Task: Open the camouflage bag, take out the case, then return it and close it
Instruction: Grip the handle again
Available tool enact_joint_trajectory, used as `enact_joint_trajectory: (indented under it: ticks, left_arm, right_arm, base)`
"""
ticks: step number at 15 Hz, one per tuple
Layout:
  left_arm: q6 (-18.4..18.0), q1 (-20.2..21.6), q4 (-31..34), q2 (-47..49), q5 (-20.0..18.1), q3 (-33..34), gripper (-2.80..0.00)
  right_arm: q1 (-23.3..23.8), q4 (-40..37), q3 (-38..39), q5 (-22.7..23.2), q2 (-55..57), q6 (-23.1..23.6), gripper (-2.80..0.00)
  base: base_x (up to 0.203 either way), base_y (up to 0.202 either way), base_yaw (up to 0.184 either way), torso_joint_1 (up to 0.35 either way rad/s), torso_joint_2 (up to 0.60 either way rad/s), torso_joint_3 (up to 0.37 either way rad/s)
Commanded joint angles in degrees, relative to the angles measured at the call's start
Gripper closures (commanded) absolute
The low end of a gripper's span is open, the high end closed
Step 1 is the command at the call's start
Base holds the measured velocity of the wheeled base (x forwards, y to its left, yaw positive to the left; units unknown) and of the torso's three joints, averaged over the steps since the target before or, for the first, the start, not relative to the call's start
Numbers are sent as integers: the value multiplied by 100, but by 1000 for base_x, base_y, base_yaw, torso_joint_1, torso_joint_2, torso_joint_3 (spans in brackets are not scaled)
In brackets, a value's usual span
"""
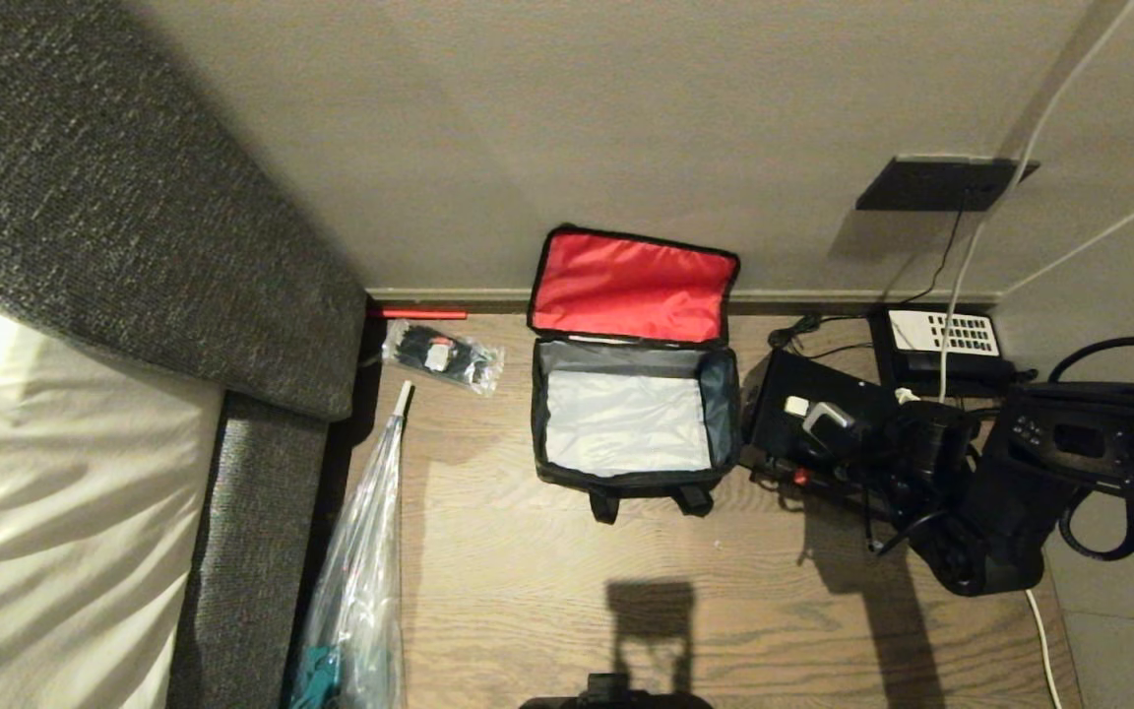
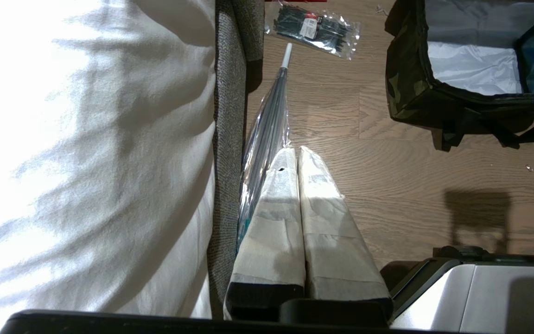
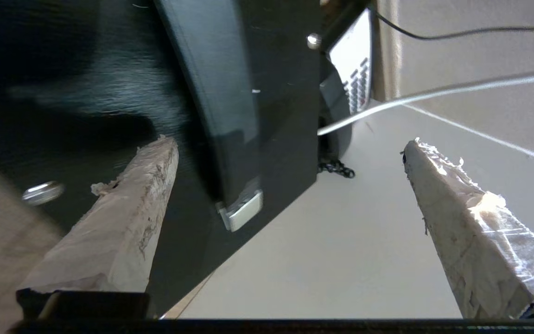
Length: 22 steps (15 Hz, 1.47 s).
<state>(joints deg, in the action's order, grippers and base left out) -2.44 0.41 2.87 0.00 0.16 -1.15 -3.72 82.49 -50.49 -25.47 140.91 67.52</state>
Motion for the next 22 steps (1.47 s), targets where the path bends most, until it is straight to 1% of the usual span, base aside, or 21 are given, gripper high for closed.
enact_joint_trajectory:
  ticks: [1,6,9,10,12,15,17,22]
  left_arm:
    - [-2,2,3,0,2,0,0]
    - [-2,3,3,0,2,0,0]
    - [-2,2,3,0,2,0,0]
    - [-2,2,10,0,2,0,0]
    - [-2,10,3,0,2,0,0]
    - [-2,2,3,0,2,0,0]
    - [-2,2,3,0,2,0,0]
    - [-2,2,3,0,5,0,0]
  right_arm:
    - [68,48,-158,-11,166,71,-280]
    - [149,48,-572,18,346,93,-280]
    - [213,39,-822,222,401,77,-280]
    - [234,63,-825,306,424,78,-280]
    - [248,343,-906,466,613,100,-280]
    - [240,461,-936,499,683,138,-280]
    - [240,487,-892,604,710,94,-280]
    - [240,517,-1015,608,854,128,-280]
  base:
    - [0,0,0,0,0,0]
    - [0,0,0,0,0,0]
    - [0,0,0,0,0,0]
    - [0,0,0,0,0,0]
    - [0,0,0,0,0,0]
    - [0,0,0,0,0,0]
    - [0,0,0,0,0,0]
    - [0,0,0,0,0,0]
